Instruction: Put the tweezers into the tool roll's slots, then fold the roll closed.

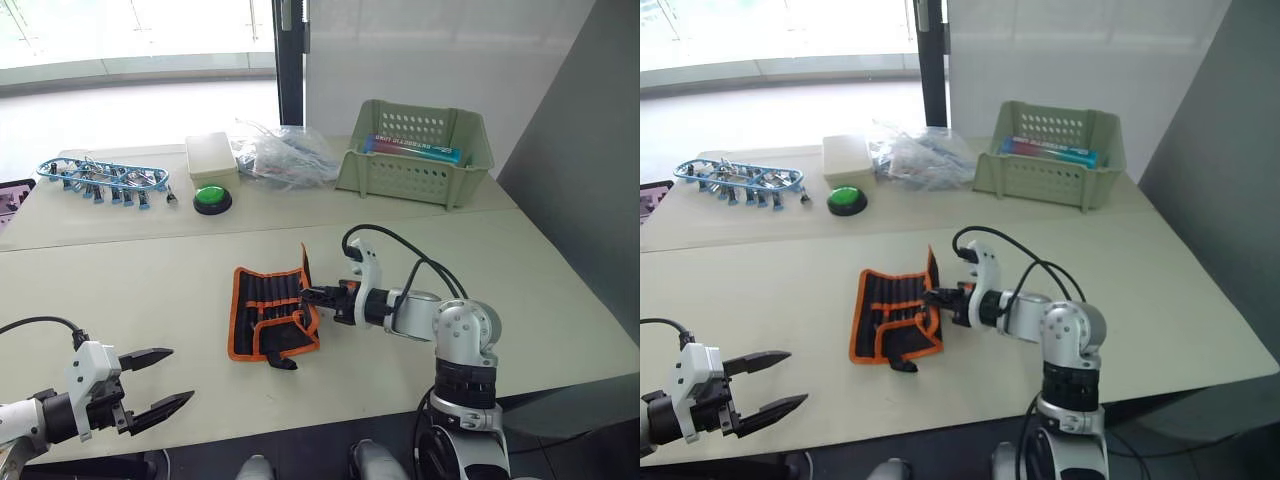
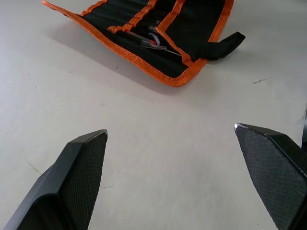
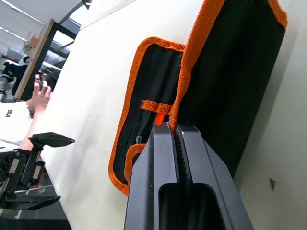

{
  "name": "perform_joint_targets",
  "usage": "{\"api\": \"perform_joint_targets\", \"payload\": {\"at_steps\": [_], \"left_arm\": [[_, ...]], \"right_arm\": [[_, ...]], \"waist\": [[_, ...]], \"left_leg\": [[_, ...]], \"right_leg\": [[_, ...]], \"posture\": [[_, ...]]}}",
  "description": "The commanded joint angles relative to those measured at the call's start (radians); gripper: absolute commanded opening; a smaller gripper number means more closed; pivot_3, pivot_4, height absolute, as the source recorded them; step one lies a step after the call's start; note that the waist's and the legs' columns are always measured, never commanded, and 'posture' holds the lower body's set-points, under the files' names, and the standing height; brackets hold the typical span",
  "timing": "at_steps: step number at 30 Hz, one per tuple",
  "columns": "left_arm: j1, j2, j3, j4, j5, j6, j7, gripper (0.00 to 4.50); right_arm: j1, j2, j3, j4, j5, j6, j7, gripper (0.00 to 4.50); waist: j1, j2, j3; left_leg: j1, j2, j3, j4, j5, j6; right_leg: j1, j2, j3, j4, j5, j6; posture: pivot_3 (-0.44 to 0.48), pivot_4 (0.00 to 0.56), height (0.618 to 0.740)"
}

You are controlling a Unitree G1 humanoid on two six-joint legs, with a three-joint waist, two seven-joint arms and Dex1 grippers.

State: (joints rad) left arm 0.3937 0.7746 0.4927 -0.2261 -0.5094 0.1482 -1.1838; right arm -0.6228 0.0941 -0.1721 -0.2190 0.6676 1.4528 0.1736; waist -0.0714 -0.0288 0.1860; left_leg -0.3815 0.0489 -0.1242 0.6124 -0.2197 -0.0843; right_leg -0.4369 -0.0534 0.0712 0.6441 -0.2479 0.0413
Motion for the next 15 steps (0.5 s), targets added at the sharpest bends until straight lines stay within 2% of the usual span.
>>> {"api": "perform_joint_targets", "payload": {"at_steps": [1, 7, 13, 15], "left_arm": [[-0.001, 0.005, 0.008, -0.009, 0.001, -0.018, 0.005, 4.50], [-0.007, 0.008, 0.006, -0.009, 0.003, -0.016, 0.006, 4.50], [-0.003, 0.008, 0.008, -0.010, 0.004, -0.016, 0.005, 4.50], [-0.001, 0.007, 0.009, -0.009, 0.003, -0.016, 0.006, 4.50]], "right_arm": [[0.035, 0.051, 0.117, -0.026, -0.061, -0.086, -0.049, 0.05], [0.098, 0.055, 0.285, 0.055, -0.132, -0.207, -0.047, 0.05], [0.100, 0.065, 0.300, 0.137, -0.140, -0.262, -0.044, 0.05], [0.110, 0.058, 0.301, 0.121, -0.117, -0.251, -0.025, 0.60]], "waist": [[-0.001, 0.000, 0.000], [-0.002, 0.000, 0.000], [-0.004, 0.000, -0.001], [-0.004, 0.000, -0.001]], "left_leg": [[-0.001, 0.000, 0.000, 0.000, 0.000, 0.000], [-0.001, 0.000, 0.000, 0.000, 0.000, 0.000], [0.002, 0.000, 0.000, 0.000, 0.000, 0.000], [0.003, 0.000, 0.000, 0.000, 0.000, 0.001]], "right_leg": [[-0.001, 0.000, 0.000, 0.001, 0.000, 0.000], [-0.002, 0.000, 0.000, 0.001, 0.000, 0.000], [0.000, 0.000, 0.000, 0.002, 0.000, 0.000], [0.000, 0.000, 0.000, 0.003, 0.000, 0.000]], "posture": [[0.000, 0.150, 0.736], [0.000, 0.150, 0.736], [0.000, 0.150, 0.736], [0.000, 0.150, 0.736]]}}
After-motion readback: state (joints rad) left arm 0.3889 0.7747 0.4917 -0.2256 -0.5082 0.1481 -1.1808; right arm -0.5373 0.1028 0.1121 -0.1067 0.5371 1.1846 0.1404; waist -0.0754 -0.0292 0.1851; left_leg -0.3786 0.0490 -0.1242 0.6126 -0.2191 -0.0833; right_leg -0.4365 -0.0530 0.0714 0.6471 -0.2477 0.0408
